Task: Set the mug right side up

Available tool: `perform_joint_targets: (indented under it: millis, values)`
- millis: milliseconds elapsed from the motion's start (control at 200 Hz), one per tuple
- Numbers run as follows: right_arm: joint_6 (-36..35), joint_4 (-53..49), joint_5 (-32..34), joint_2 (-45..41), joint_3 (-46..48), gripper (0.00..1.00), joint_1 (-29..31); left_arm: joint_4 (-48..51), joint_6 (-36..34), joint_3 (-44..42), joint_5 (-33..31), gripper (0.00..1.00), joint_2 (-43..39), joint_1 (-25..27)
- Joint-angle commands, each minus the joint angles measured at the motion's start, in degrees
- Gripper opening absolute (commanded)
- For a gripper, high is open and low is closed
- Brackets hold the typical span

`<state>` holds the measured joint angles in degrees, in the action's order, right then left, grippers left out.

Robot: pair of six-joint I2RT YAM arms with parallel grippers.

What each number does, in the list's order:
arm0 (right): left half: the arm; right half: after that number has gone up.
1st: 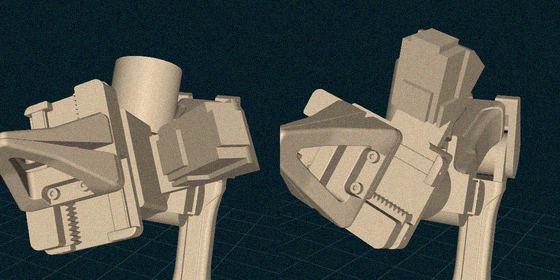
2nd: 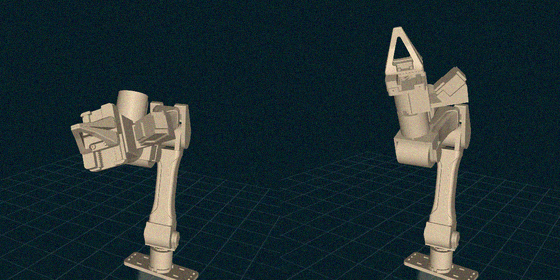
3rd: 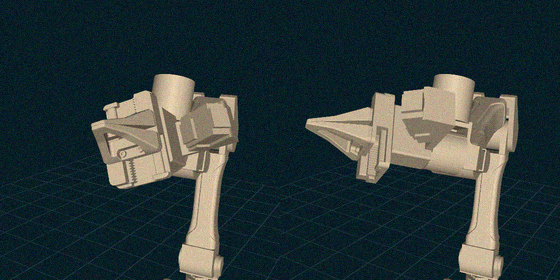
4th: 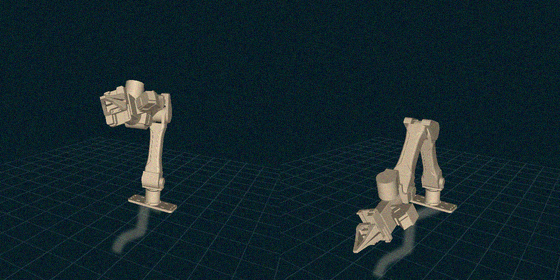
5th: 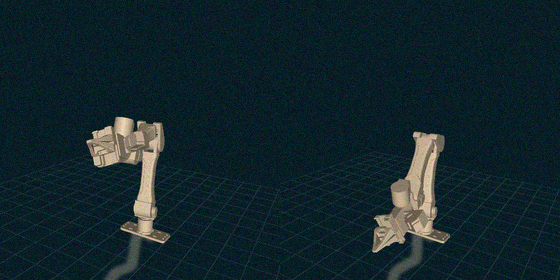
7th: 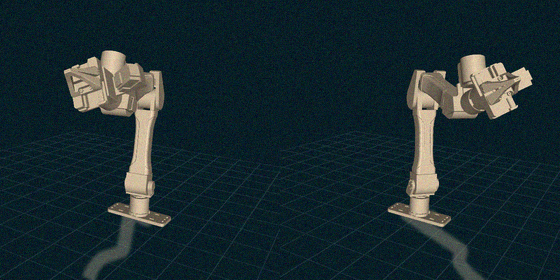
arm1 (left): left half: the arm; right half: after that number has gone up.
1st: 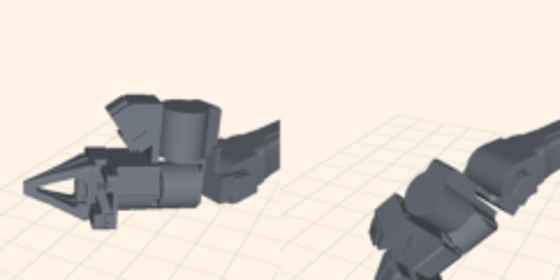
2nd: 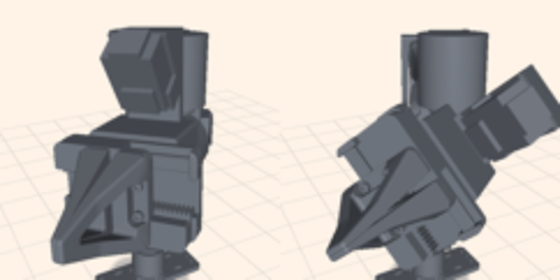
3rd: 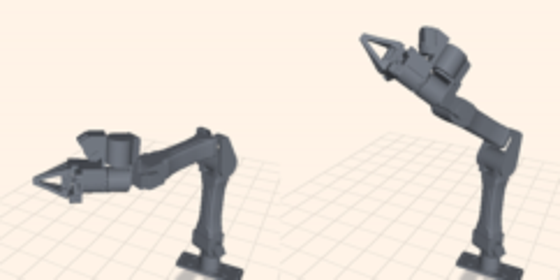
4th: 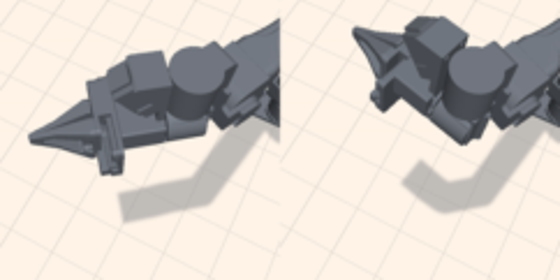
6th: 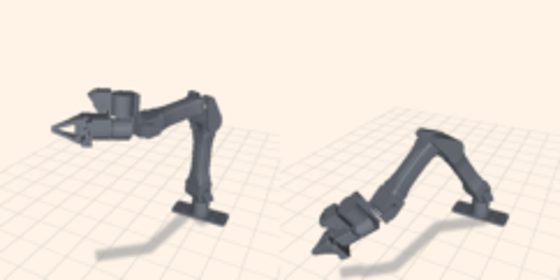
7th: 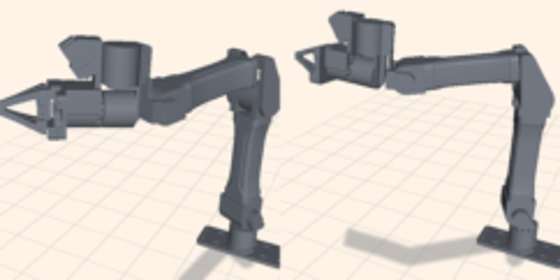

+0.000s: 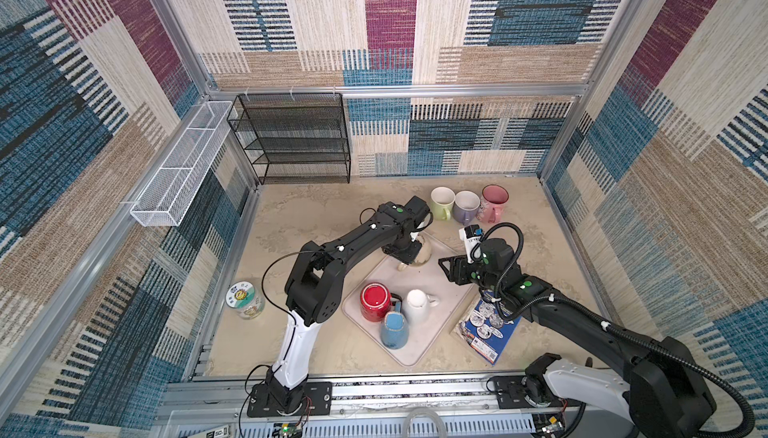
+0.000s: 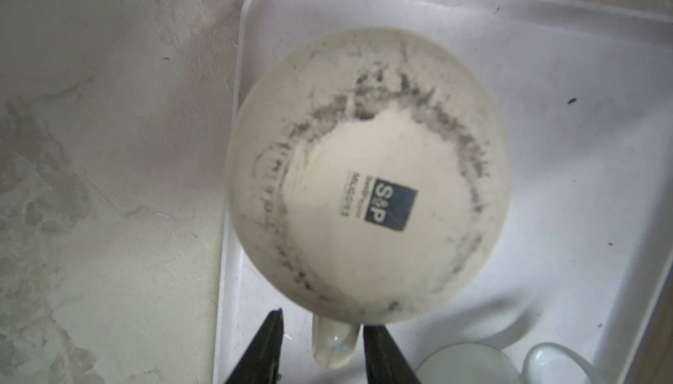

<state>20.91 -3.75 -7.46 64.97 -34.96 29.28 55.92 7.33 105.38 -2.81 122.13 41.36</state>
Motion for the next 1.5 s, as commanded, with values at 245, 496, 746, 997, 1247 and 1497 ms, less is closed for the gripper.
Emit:
perform_joint_targets:
  millis: [245, 496, 746, 997, 1247, 1497]
  values:
    - [0.29, 2.18, -0.08, 1.1, -0.17, 0.64, -0.06, 0.29, -0.21, 2.08, -0.53, 0.33, 2.14, 0.19]
    - [0.01, 2.34, -0.11, 1.75, -0.57, 0.64, -0.18, 0.32, -0.04, 2.6, -1.06, 0.32, 3.37, 0.15]
    - [0.06, 2.54, -0.13, 1.65, -0.11, 0.64, -0.28, 0.26, -0.21, 3.68, -1.12, 0.27, 4.08, 0.21]
    - [0.03, 2.57, -0.11, 1.17, -0.02, 0.64, -0.41, 0.25, 0.03, 3.78, -2.43, 0.05, 4.37, 0.21]
    - [0.25, 2.77, -0.44, 0.78, 0.07, 0.64, -0.51, 0.32, 0.14, 3.34, -4.09, 0.0, 2.49, 0.16]
    - [0.21, 3.74, -2.26, -0.36, 0.57, 0.64, -0.7, 0.31, -0.39, 3.02, -3.55, 0.0, -1.76, 0.18]
